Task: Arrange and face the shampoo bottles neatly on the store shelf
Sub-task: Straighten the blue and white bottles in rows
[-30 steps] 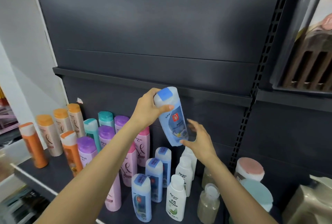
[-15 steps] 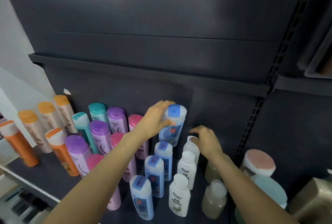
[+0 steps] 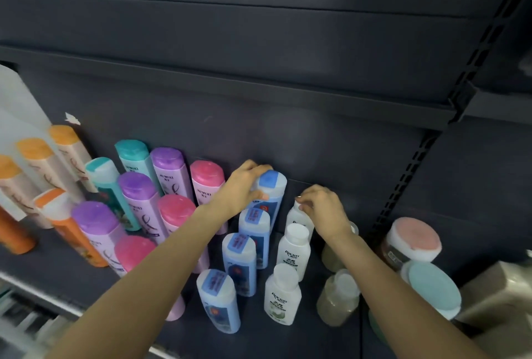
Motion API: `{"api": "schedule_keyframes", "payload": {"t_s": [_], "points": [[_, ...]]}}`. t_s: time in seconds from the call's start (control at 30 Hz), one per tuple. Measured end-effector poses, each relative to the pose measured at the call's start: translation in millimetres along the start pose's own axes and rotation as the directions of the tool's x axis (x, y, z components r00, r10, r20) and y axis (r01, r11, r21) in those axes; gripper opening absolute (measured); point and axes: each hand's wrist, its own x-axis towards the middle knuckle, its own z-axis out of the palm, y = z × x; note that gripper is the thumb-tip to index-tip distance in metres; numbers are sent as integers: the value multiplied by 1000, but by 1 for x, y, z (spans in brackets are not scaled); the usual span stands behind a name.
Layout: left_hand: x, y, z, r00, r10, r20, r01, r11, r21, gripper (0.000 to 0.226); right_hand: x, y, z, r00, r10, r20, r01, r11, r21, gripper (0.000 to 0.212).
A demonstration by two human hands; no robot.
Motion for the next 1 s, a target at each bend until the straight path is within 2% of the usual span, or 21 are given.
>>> {"api": "schedule_keyframes", "payload": {"t_s": [0.17, 0.37, 0.63, 0.73, 0.8, 0.9, 1.0], "points": [[2, -3, 6, 1000, 12, -13, -13, 997, -72, 58, -2, 0, 0, 1000, -8, -6, 8, 1000, -21, 22], [1, -5, 6, 999, -19, 37, 20, 1000, -24, 55, -2, -1, 0, 1000, 0, -2, -1, 1000, -16, 24], [-3, 5, 6, 998, -59, 10, 56, 986, 157, 54, -6, -2, -2, 998, -8, 55, 10, 999, -43, 30], [-11, 11, 2, 999, -38, -20, 42, 969, 241, 53, -15, -2, -7, 996, -47, 82, 46, 999, 17, 47], [-18, 14, -2, 998, 11, -62, 7, 961, 277, 53, -23, -3, -13, 995, -77, 65, 73, 995, 73, 47], [-32, 16, -6, 994, 85, -70, -71, 982, 176, 40, -36, -5, -23, 994, -62, 88, 48, 988, 145, 37], [-44, 15, -5, 995, 89, 43, -93, 990, 109, 28, -48, -9, -24, 990, -49, 136, 29, 989, 147, 37]]}}
